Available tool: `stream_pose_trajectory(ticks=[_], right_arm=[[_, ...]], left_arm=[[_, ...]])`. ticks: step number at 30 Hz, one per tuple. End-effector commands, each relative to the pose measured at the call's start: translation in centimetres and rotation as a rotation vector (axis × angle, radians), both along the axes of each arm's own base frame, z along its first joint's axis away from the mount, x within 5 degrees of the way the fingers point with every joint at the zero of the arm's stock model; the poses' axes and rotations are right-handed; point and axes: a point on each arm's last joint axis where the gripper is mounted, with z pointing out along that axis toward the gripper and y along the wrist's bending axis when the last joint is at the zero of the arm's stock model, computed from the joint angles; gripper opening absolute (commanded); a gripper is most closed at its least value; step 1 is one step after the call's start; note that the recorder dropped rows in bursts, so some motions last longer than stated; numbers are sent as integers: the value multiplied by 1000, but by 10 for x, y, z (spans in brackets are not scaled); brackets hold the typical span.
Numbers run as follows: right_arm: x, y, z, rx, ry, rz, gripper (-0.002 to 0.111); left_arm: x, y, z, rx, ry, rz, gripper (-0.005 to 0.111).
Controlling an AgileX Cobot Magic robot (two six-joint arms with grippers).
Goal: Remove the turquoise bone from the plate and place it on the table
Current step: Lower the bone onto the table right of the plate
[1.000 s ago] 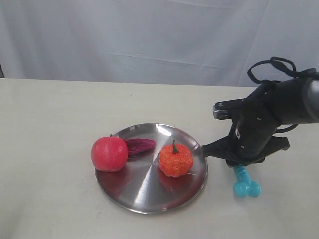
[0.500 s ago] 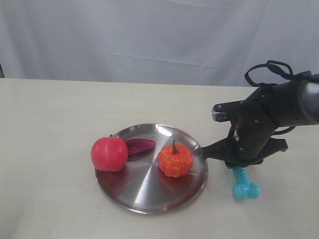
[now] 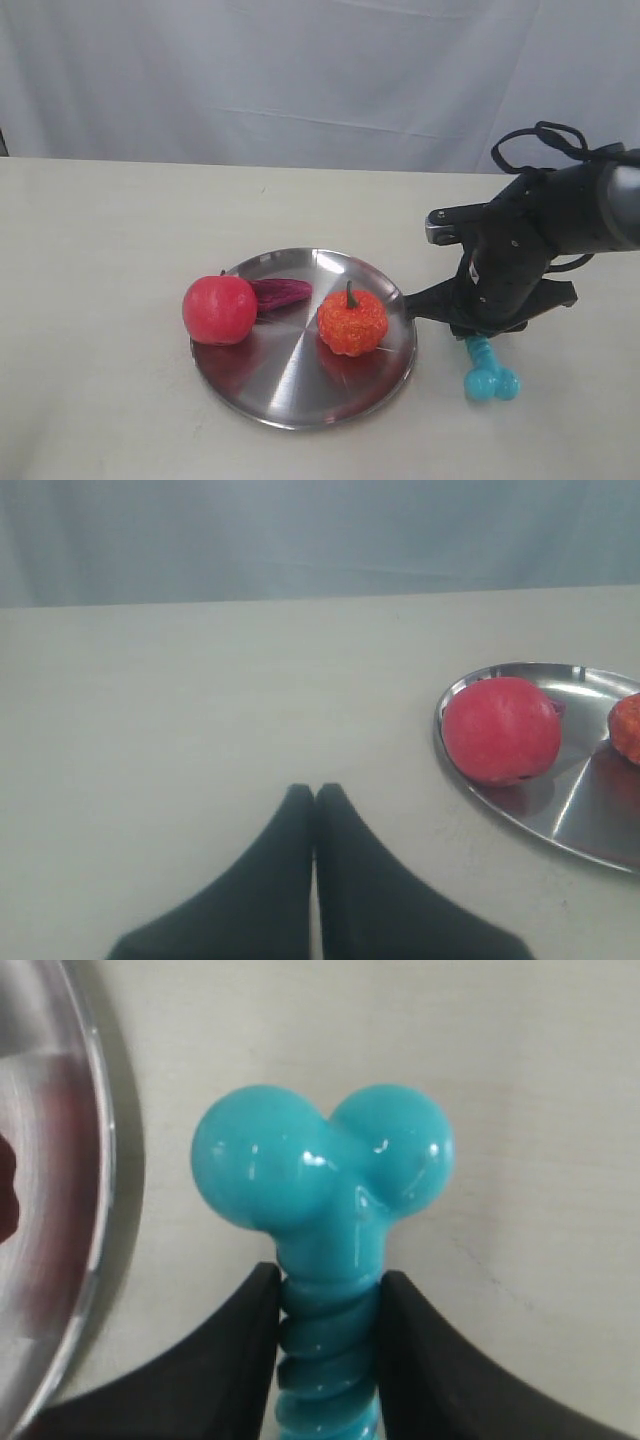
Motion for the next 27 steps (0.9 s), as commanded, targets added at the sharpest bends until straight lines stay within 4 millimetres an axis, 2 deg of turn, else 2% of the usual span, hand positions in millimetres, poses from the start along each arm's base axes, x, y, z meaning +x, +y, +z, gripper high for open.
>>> stream_pose_trajectory(ticks=[1,18,27], right_arm=[[0,-1,1,6,-9,-11,-1],[-3,0,-3,22,-8,-15,-1],[-2,0,-17,24,24,-14,-1]], left_arm=[[0,0,-1,-1,1,-2,0],[0,0,-1,-1,1,-2,0],[0,0,-1,-1,1,-2,0]])
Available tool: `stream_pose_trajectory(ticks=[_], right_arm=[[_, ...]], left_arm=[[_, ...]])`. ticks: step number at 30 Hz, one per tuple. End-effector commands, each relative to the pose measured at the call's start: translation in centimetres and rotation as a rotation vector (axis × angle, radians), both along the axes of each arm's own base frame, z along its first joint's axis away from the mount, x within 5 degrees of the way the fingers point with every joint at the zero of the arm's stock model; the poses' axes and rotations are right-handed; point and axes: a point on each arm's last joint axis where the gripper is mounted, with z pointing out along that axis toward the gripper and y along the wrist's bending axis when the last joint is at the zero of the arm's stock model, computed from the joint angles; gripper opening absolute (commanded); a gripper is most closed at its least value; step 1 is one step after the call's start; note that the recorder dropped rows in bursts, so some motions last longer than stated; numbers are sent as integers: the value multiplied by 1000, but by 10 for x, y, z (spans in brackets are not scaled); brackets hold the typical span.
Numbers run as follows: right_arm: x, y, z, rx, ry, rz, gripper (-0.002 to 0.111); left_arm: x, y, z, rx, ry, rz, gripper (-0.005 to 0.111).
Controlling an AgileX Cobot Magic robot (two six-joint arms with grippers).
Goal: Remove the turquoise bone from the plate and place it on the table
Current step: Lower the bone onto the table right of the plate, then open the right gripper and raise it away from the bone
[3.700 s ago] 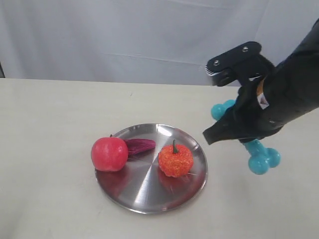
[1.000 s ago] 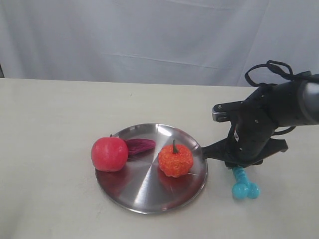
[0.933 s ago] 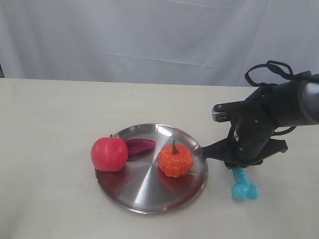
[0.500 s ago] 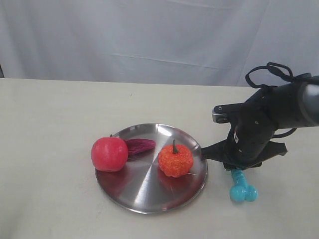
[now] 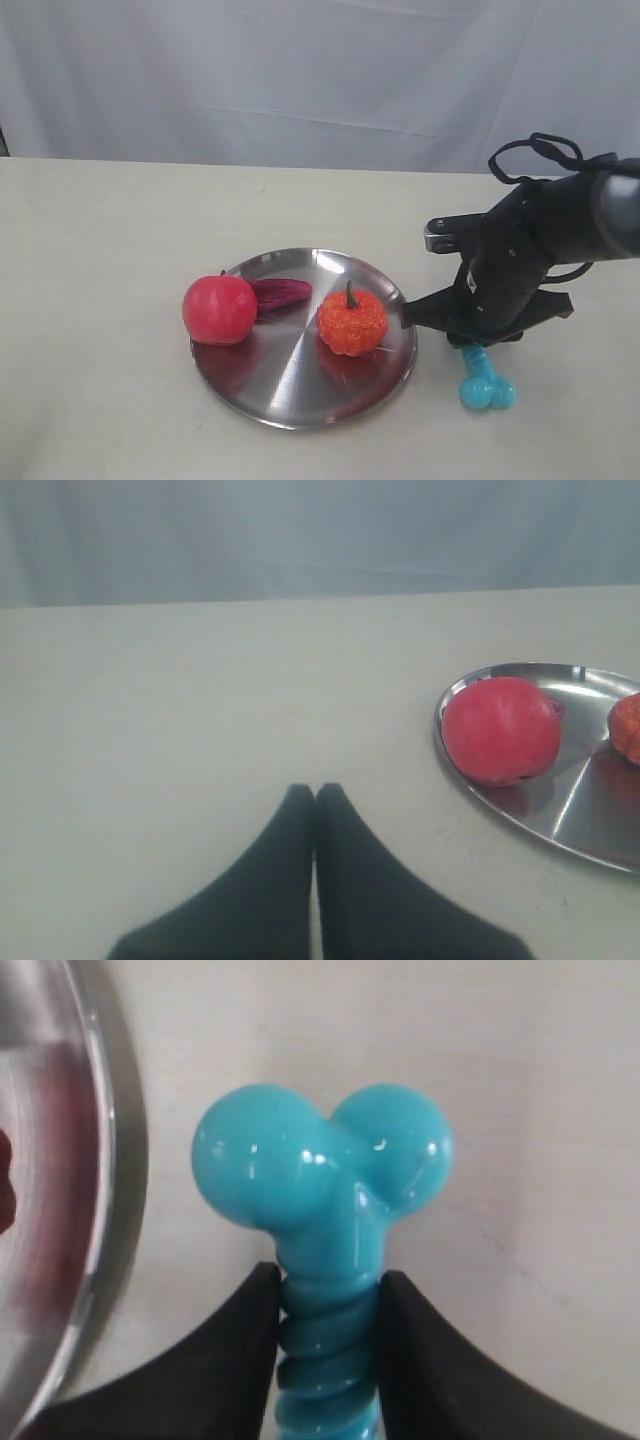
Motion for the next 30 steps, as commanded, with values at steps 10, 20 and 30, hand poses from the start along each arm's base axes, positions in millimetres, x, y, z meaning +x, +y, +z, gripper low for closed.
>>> stream_pose_trajectory(ticks=[10,20,30], right_arm=[[2,-2,-6,-6,-3,15,0],[4,-2,0,-9,-34,33,57],[-2,-3,37,-16,-112,12,64]], left_arm=[[0,0,-1,-1,1,-2,0],[0,0,-1,-1,1,-2,0],[0,0,-1,-1,1,-2,0]])
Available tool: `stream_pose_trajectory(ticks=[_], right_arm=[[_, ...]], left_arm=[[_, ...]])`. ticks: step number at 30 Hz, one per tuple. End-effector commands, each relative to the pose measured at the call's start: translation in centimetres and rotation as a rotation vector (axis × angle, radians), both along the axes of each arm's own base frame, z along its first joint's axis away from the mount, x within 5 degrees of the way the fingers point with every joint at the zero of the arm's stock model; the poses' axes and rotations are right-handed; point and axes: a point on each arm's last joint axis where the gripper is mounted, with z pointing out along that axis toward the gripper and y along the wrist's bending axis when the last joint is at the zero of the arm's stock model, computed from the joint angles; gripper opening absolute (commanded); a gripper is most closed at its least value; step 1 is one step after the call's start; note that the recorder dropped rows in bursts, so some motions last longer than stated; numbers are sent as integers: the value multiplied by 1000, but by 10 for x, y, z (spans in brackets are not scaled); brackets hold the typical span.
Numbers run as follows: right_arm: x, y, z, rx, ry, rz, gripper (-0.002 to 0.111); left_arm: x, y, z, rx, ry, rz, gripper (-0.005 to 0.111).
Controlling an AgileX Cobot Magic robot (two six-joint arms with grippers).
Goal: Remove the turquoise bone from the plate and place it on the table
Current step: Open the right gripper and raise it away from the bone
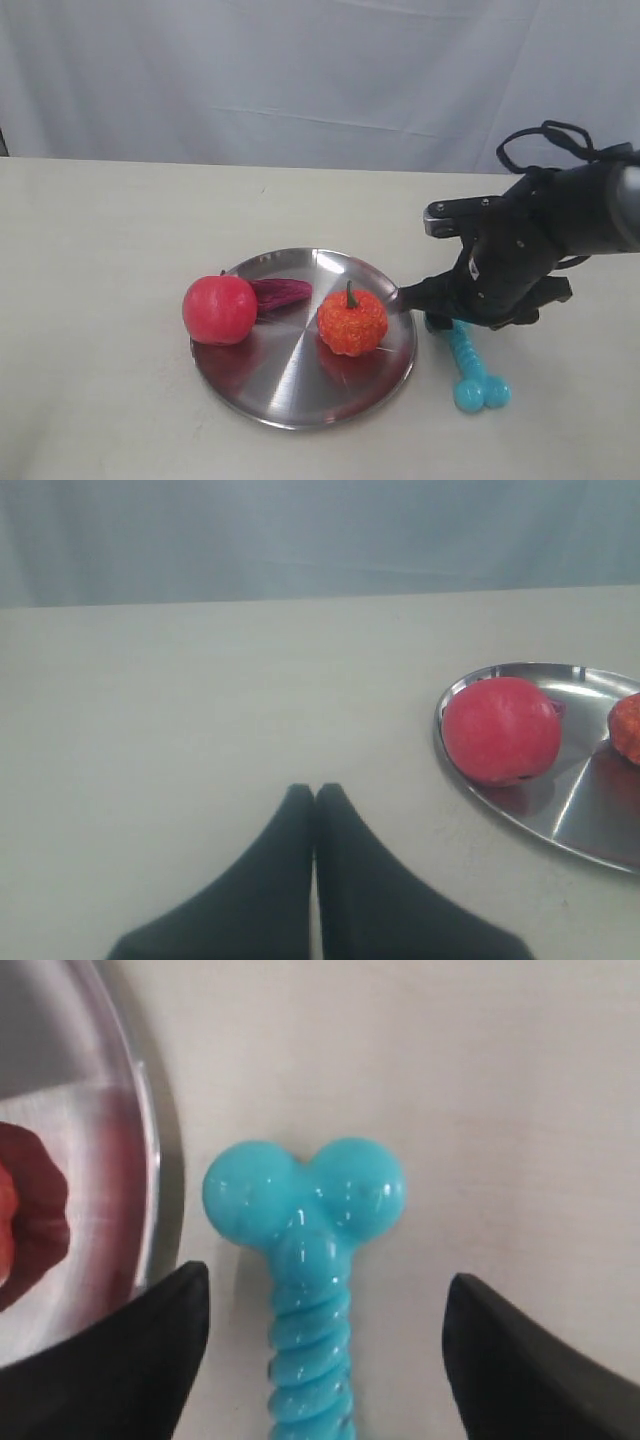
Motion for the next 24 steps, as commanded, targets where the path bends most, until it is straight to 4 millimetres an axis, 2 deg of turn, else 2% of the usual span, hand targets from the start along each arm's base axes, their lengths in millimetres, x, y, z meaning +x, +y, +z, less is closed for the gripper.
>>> stream_pose_trajectory(ticks=[1,9,12,20,24], right_arm=[[-6,-3,25,-16,-37,-14,64],[-39,-9,84,-64,-48,-74,62],[-58,-11,109,-81,-47,-103,51],[-119,1,172,-95,-115,-81,1],[-144,15,197,-70,-225,0,0]], left_arm=[[0,0,-1,-1,1,-2,0],[0,0,-1,-1,1,-2,0],[0,0,-1,-1,1,-2,0],[0,0,-1,-1,1,-2,0],[0,0,-1,-1,1,-2,0]])
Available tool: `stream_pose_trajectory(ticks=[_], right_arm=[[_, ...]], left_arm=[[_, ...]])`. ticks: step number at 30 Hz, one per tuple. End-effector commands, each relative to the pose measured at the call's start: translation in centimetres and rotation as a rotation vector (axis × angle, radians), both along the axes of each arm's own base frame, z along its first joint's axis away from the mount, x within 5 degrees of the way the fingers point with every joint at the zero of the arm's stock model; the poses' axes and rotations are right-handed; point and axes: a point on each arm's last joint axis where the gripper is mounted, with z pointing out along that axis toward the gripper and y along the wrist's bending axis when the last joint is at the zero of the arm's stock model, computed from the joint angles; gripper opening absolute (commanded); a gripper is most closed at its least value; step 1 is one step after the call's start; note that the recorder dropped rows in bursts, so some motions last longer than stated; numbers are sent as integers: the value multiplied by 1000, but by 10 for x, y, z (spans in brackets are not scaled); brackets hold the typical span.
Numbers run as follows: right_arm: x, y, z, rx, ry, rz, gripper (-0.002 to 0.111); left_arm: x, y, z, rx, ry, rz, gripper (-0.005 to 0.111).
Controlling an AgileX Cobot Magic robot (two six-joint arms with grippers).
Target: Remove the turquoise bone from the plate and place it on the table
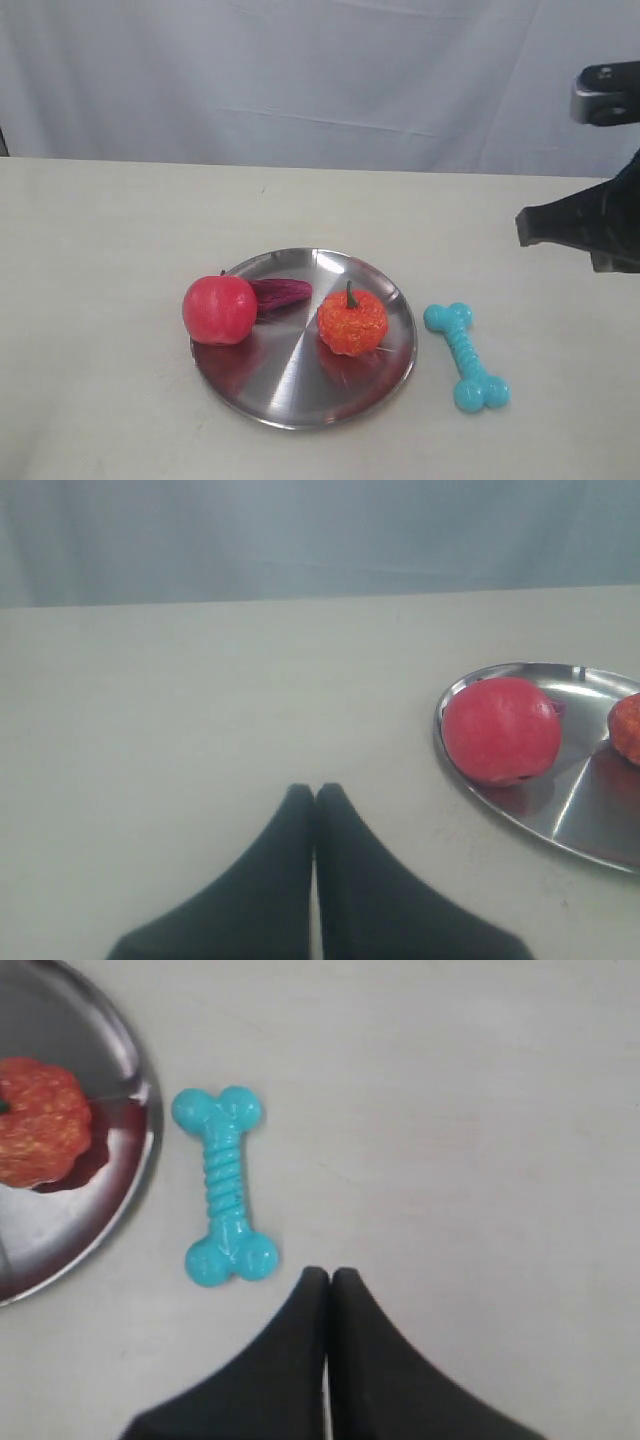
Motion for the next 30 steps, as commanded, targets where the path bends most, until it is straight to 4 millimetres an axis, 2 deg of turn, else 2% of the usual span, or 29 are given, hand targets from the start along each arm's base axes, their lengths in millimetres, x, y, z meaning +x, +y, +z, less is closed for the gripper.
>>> stream_pose_trajectory(ticks=[1,5,11,16,17,19,22,23,27,30], right_arm=[[-30,14,26,16,-102,92,0],[-55,21,46,36,-207,160,0],[-90,12,68,42,-351,163,0],[-108,9,73,76,-418,157,0],[-115,7,73,106,-475,152,0],[-124,4,67,174,-600,119,0],[-136,-2,48,185,-742,67,0],[-146,-3,35,179,-809,45,0],[-179,2,-12,190,-892,-65,0],[-199,7,-30,122,-967,-78,0]], left_arm=[[0,0,-1,-1,1,-2,0],[0,0,-1,-1,1,-2,0],[0,0,-1,-1,1,-2,0],[0,0,-1,-1,1,-2,0],[0,0,-1,-1,1,-2,0],[0,0,-1,-1,1,-2,0],[0,0,-1,-1,1,-2,0],[0,0,-1,-1,1,-2,0],[0,0,-1,-1,1,-2,0],[0,0,-1,-1,1,-2,0]])
